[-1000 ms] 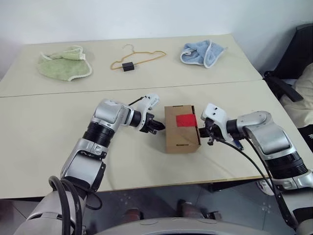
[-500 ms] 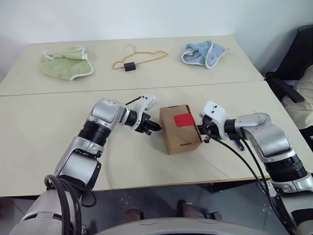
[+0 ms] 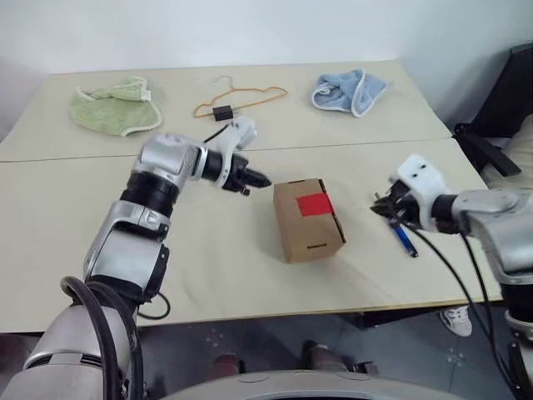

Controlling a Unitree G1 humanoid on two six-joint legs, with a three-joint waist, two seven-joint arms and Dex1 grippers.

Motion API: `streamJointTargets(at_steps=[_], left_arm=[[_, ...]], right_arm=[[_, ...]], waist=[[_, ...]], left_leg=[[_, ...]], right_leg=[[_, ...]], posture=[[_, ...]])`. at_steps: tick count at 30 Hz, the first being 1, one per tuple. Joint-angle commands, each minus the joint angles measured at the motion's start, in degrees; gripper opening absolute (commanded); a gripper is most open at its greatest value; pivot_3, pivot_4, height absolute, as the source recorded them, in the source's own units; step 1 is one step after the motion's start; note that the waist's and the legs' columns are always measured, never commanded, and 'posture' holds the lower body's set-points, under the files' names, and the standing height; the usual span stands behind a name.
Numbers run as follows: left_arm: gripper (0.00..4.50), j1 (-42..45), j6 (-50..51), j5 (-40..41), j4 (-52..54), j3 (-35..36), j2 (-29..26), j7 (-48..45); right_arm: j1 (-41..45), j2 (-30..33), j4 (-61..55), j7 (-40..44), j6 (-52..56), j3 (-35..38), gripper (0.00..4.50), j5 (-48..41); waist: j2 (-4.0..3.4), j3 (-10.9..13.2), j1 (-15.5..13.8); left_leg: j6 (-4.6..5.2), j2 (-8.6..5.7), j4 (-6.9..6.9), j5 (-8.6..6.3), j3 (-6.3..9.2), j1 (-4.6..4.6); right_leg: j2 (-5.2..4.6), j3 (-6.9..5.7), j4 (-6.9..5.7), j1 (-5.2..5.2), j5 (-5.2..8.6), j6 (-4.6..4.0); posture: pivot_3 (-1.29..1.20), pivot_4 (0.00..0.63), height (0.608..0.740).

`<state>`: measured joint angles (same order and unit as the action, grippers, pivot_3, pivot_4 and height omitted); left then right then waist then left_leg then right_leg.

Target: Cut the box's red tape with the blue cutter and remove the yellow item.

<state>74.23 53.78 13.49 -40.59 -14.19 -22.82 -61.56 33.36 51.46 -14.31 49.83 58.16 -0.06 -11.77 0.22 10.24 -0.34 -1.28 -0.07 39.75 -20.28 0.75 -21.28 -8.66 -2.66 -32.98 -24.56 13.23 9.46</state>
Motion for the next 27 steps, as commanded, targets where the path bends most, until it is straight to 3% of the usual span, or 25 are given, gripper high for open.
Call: streamJointTargets(at_steps=[1,2,9,15,27], left_arm=[[0.00,0.49,2.63,2.13,5.46,-1.84,1.98,-5.29],[0.00,-0.02,3.14,2.12,6.79,-2.85,2.39,-6.24],[0.00,-4.39,3.27,-0.35,10.49,-8.89,3.57,-7.68],[0.00,-6.08,0.90,-2.76,9.24,-11.10,3.86,-6.46],[0.00,-6.95,-1.22,-4.14,7.88,-11.55,4.91,-5.92]], right_arm=[[3.18,0.24,-5.05,-0.67,4.59,1.87,2.00,-3.17],[4.27,-0.09,-5.72,-1.19,6.00,1.90,2.17,-3.80],[9.64,-5.53,-6.21,-6.79,20.60,2.26,4.47,-8.21],[10.15,-10.35,-4.39,-11.22,23.45,2.41,4.47,-9.57],[11.84,-14.66,7.61,-15.96,16.17,1.50,4.47,-8.74]], waist=[[0.00,0.00,0.08],[0.00,0.00,0.14],[0.00,0.00,0.45],[-0.01,0.00,0.05],[-0.01,-0.01,-0.04]], left_leg=[[0.02,0.00,0.00,-0.01,0.00,0.02],[0.02,0.00,0.00,-0.01,-0.01,0.01],[0.02,0.01,0.01,-0.01,0.00,0.05],[0.10,0.00,0.13,-0.06,0.01,-0.01],[0.13,-0.02,0.25,-0.07,0.00,0.04]], right_leg=[[0.00,0.00,0.00,0.02,0.00,0.00],[0.00,0.00,0.01,0.01,0.00,0.00],[0.01,0.05,-0.08,-0.01,0.00,-0.01],[0.00,0.06,-0.11,-0.01,0.01,-0.01],[-0.02,0.09,-0.33,0.00,0.01,-0.02]], posture=[[0.00,0.150,0.740],[0.00,0.150,0.740],[0.00,0.150,0.740],[0.00,0.150,0.740],[0.00,0.150,0.740]])
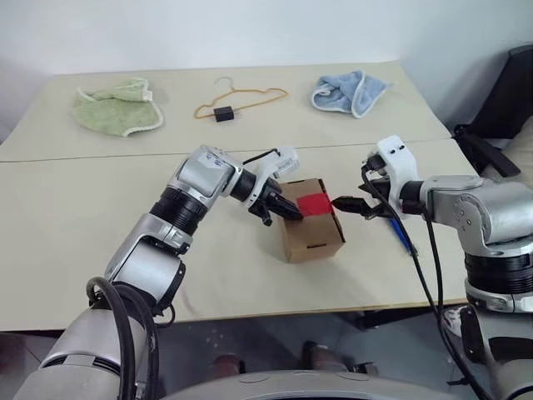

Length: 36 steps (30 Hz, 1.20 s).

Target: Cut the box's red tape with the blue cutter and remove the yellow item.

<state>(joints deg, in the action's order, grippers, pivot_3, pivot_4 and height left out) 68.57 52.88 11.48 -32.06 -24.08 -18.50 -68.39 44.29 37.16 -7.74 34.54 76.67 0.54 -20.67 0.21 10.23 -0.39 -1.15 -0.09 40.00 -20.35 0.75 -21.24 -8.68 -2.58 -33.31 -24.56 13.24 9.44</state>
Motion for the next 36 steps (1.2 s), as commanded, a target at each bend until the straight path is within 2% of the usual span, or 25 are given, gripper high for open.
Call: streamJointTargets(at_steps=[1,12,21,36], left_arm=[[0.00,-1.28,-0.41,-2.20,-0.76,-1.64,0.66,0.92],[0.00,-1.24,-1.20,-2.83,-1.83,-1.07,1.22,1.56],[0.00,-1.42,-0.75,-2.74,-1.56,-0.72,1.57,1.99],[0.00,-2.21,0.44,-2.47,0.22,-0.49,0.99,2.54]], right_arm=[[1.07,-0.48,1.67,-0.77,-2.73,0.75,4.47,0.06],[2.32,0.29,0.78,-0.70,-2.46,0.83,4.47,-1.24],[3.59,-1.44,1.77,-1.21,-2.40,0.83,4.47,-2.27],[-2.50,1.27,0.92,-0.45,-2.83,-1.18,4.47,-2.45]], waist=[[0.00,0.00,0.01],[0.00,0.00,-0.39],[0.00,0.00,-0.70],[-0.01,-0.02,-0.86]], left_leg=[[0.00,0.00,0.00,0.00,0.00,0.00],[0.00,0.00,0.02,0.00,0.00,0.01],[0.00,0.00,0.03,0.00,0.00,0.02],[0.01,0.00,0.04,0.00,0.00,0.08]], right_leg=[[0.00,0.00,0.00,0.00,0.00,0.00],[0.00,0.00,-0.02,0.00,0.00,0.00],[0.00,0.00,-0.05,0.00,0.00,0.00],[0.01,0.02,-0.06,0.05,0.00,0.00]], posture=[[0.00,0.150,0.740],[0.00,0.150,0.740],[0.00,0.150,0.740],[0.00,0.150,0.740]])
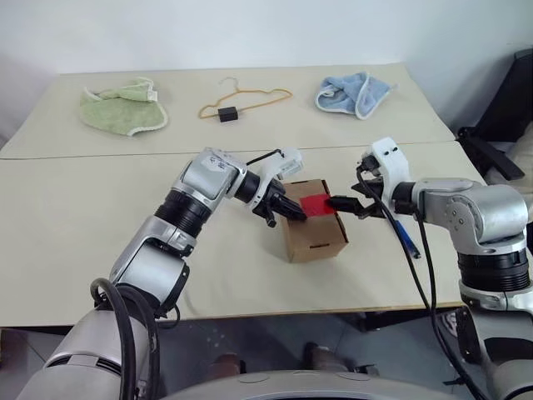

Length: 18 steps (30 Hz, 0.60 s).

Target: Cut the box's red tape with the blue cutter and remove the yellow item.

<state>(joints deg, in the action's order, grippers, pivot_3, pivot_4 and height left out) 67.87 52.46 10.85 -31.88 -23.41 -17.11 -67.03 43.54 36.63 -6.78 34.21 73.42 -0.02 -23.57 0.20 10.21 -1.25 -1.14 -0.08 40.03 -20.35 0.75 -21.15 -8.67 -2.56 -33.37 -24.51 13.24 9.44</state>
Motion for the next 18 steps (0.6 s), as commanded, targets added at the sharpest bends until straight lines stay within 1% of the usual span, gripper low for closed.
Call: streamJointTargets(at_steps=[1,14,18], left_arm=[[0.00,-1.53,0.91,-1.83,0.08,-1.15,-0.45,1.17],[0.00,-2.14,1.95,-1.65,1.09,-0.90,-1.03,1.46],[0.00,-2.17,2.13,-1.60,1.18,-0.83,-1.05,1.60]], right_arm=[[-1.93,2.07,0.07,-0.05,0.28,-0.59,4.47,0.45],[-6.23,4.65,-0.66,0.70,-0.21,-1.19,4.47,-0.15],[-5.97,4.61,-0.49,0.64,-0.34,-1.22,4.47,-0.12]], waist=[[0.00,0.00,0.00],[0.04,-0.07,-0.01],[0.04,-0.07,-0.01]], left_leg=[[0.00,0.00,0.00,0.00,0.00,0.00],[0.03,0.01,-0.01,-0.01,-0.01,0.05],[0.03,0.00,-0.01,-0.02,-0.01,0.05]], right_leg=[[0.00,0.00,0.00,0.00,0.00,0.00],[0.01,0.03,0.00,0.03,0.01,-0.02],[0.01,0.03,0.00,0.03,0.01,-0.02]], posture=[[0.00,0.150,0.740],[0.00,0.150,0.740],[0.00,0.150,0.740]])
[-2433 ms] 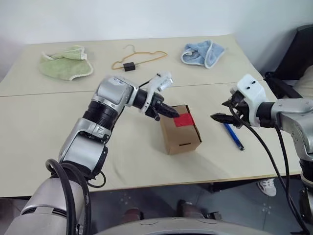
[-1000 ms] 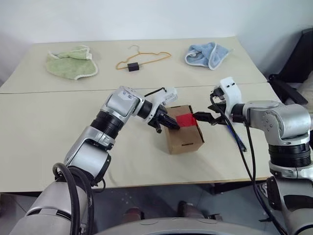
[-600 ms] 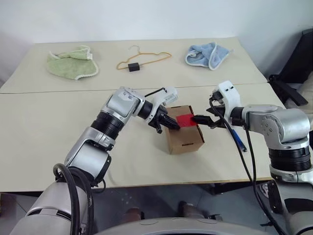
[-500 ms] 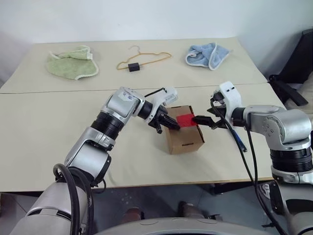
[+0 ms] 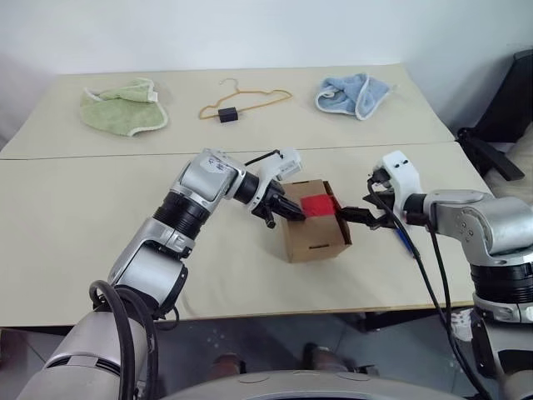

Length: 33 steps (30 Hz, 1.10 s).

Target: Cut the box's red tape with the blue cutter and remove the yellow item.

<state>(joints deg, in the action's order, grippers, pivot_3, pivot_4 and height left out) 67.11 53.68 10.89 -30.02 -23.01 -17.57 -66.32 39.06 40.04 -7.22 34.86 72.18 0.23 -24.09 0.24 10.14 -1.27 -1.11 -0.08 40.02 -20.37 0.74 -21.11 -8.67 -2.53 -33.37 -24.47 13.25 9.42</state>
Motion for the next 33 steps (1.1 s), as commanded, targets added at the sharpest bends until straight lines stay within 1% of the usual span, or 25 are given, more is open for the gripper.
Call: streamJointTargets(at_steps=[1,5,10,13,18,22,26,30,33], left_arm=[[0.00,-1.41,0.94,-1.63,-0.69,-1.22,-0.57,0.91],[0.00,-1.29,0.90,-1.63,-0.97,-1.18,-0.41,0.97],[0.00,-1.32,0.97,-1.61,-1.22,-1.05,-0.20,1.22],[0.00,-1.75,1.60,-1.45,-0.77,-0.90,-0.43,1.34],[0.00,-2.26,2.50,-1.29,-0.16,-0.63,-0.73,1.77],[0.00,-2.48,3.03,-1.24,0.20,-0.50,-0.97,1.91],[0.00,-2.51,3.22,-1.38,0.26,-0.48,-1.18,1.87],[0.00,-2.45,3.14,-1.54,0.16,-0.58,-1.30,1.74],[0.00,-2.44,3.09,-1.59,0.13,-0.68,-1.26,1.71]], right_arm=[[-1.42,1.31,0.09,0.02,0.77,-1.56,4.47,0.50],[-1.81,2.15,1.66,0.10,-0.14,-2.08,4.47,1.34],[-6.01,5.84,4.36,1.53,-4.04,-4.05,4.47,3.30],[-7.58,7.48,5.52,2.61,-6.04,-4.73,4.47,4.20],[-8.00,9.43,5.26,4.18,-9.19,-5.72,4.47,5.44],[-5.91,10.67,2.65,6.57,-8.56,-3.00,4.47,2.82],[-2.90,12.05,2.44,8.26,-7.35,-0.92,4.47,1.39],[2.25,11.82,6.50,10.34,-2.76,2.67,4.47,-2.46],[5.52,9.51,11.30,11.63,0.90,4.81,4.47,-5.54]], waist=[[0.00,0.00,0.00],[0.00,0.00,0.00],[0.18,-0.10,-0.22],[0.13,-0.13,0.07],[0.14,-0.13,0.05],[0.14,-0.13,0.07],[0.14,-0.12,0.08],[0.13,-0.13,0.07],[0.14,-0.12,0.08]], left_leg=[[0.00,0.00,0.00,0.00,0.00,0.00],[0.00,0.00,0.00,0.00,0.00,0.00],[0.01,0.00,0.00,-0.01,0.01,0.00],[0.04,-0.03,0.01,-0.02,-0.07,0.03],[0.04,-0.01,0.03,-0.02,-0.05,0.09],[0.03,-0.01,0.03,-0.02,-0.05,0.06],[0.03,-0.01,0.03,-0.02,-0.05,0.06],[0.03,-0.01,0.03,-0.02,-0.05,0.06],[0.03,0.00,0.02,-0.02,-0.04,0.05]], right_leg=[[0.00,0.00,0.00,0.00,0.00,0.00],[0.00,0.00,0.00,0.00,0.00,0.00],[0.00,-0.01,0.02,0.03,0.00,0.00],[-0.02,0.07,0.04,0.02,0.00,0.00],[0.00,0.07,-0.02,0.06,0.00,0.00],[-0.01,0.07,-0.01,0.04,0.00,0.00],[-0.01,0.07,-0.01,0.03,0.00,0.00],[-0.01,0.07,-0.01,0.02,0.00,0.00],[0.00,0.06,0.00,0.03,0.00,0.00]], posture=[[0.00,0.150,0.740],[0.00,0.150,0.740],[0.00,0.150,0.740],[0.00,0.150,0.740],[0.00,0.150,0.740],[0.00,0.150,0.740],[0.00,0.150,0.740],[0.00,0.150,0.740],[0.00,0.150,0.740]])
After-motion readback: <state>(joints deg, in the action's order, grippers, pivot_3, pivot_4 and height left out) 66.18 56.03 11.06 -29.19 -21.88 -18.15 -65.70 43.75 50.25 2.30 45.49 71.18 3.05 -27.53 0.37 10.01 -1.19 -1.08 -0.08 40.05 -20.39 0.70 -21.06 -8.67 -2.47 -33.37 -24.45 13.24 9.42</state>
